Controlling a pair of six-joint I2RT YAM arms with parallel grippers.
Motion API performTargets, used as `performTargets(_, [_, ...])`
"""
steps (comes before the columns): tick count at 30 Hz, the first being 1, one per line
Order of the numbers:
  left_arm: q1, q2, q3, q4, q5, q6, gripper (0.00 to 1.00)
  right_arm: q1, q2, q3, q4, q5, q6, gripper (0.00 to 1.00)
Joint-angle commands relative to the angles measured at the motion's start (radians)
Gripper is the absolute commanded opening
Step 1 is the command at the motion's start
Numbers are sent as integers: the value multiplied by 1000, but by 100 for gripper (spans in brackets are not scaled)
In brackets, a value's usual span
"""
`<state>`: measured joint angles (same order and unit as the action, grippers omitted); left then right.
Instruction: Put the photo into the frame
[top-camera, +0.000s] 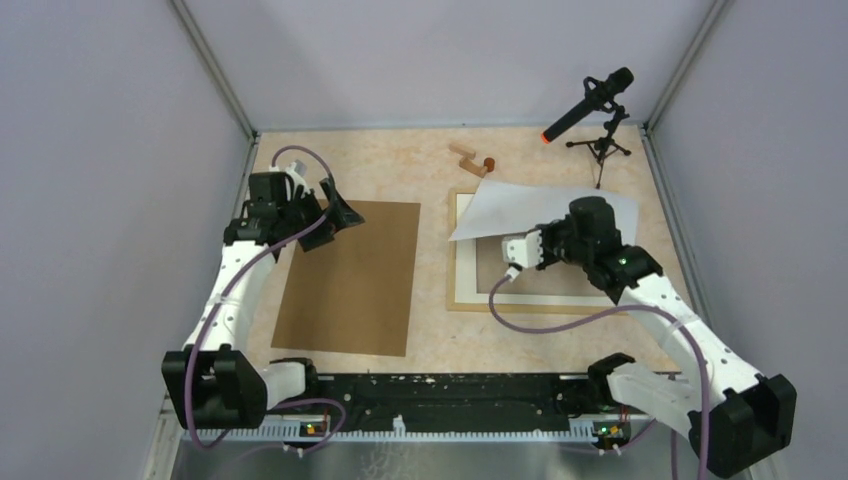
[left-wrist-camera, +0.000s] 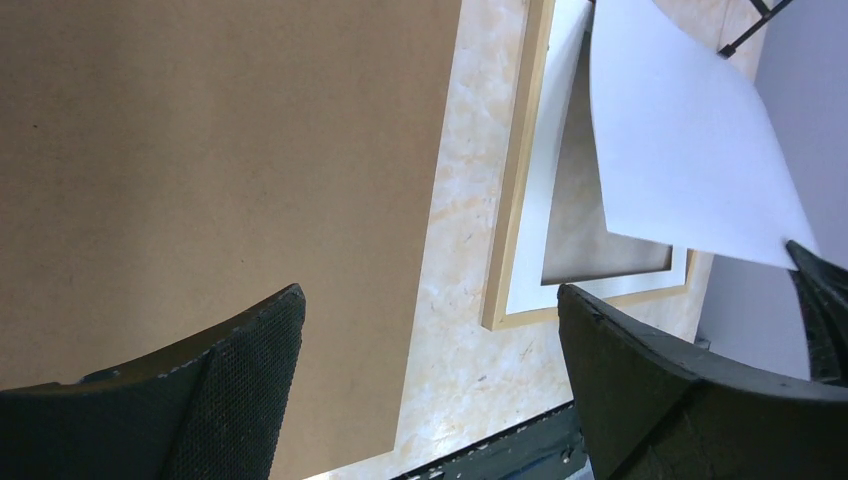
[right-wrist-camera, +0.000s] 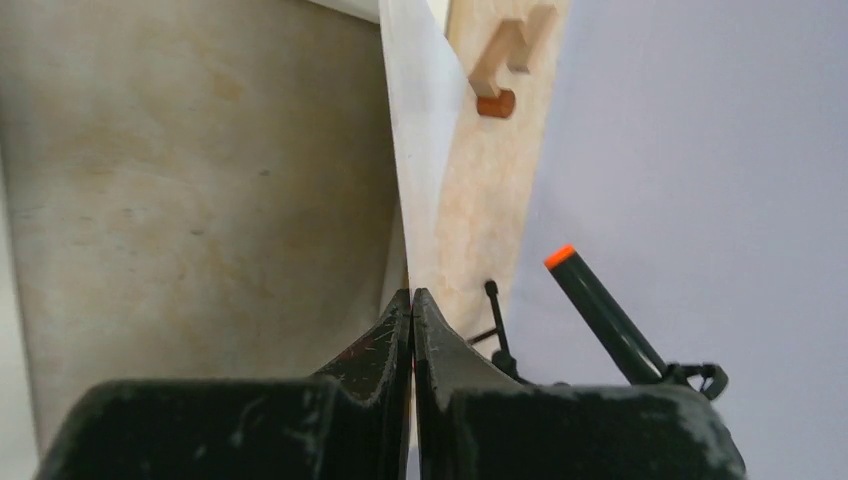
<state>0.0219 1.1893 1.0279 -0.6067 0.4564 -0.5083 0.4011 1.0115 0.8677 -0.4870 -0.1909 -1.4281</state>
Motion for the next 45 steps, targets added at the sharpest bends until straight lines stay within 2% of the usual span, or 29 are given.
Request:
performTargets(1, [-18,20,2,33,26,24,99,1,-150,-120,68,-164,-62,0])
performTargets(11, [-47,56,-30,102,87,7,99,1,-226,-262,-91,-260,-68,0])
performTargets(17, [-64,62,-95,206,241,3,99,1,-179,-297,-77,-277,-100,0])
performTargets(25, [-106,68,-159,281,343,-1,99,18,-131,-336,-46,-238,-129,0])
performTargets(29, [-119,70,-171,288,356,4,99,20,-113,-348,-32,-179,-163,0])
performTargets(32, [-134,71,-179,297,357,10,99,17,-98,-340,-46,-75,-213,1])
performTargets(33, [-139,73,-184,303,360,9,99,15,-97,-341,-41,-41,-222,17])
performTargets(34, [-142,77,-189,308,365,8,99,10,-103,-344,-32,-14,-218,41])
performTargets(35, [-145,77,-191,313,371,7,99,1,-119,-344,-28,-2,-205,60])
performTargets(36, [-149,78,-193,314,373,9,99,-11,-142,-337,-35,0,-179,74])
performTargets(37, [-153,79,-193,314,372,12,99,-20,-161,-319,-48,3,-130,93])
performTargets(38, [-156,79,-193,313,371,16,99,-22,-172,-287,-78,8,-60,98])
performTargets(42, [-160,104,-191,327,377,21,99,-21,-173,-4,-196,-142,408,99])
performTargets(43, [-162,114,-188,325,378,22,99,-21,-160,58,-207,-224,573,99])
performTargets(45, [-162,126,-182,318,379,28,99,-21,-144,110,-84,-193,1049,99])
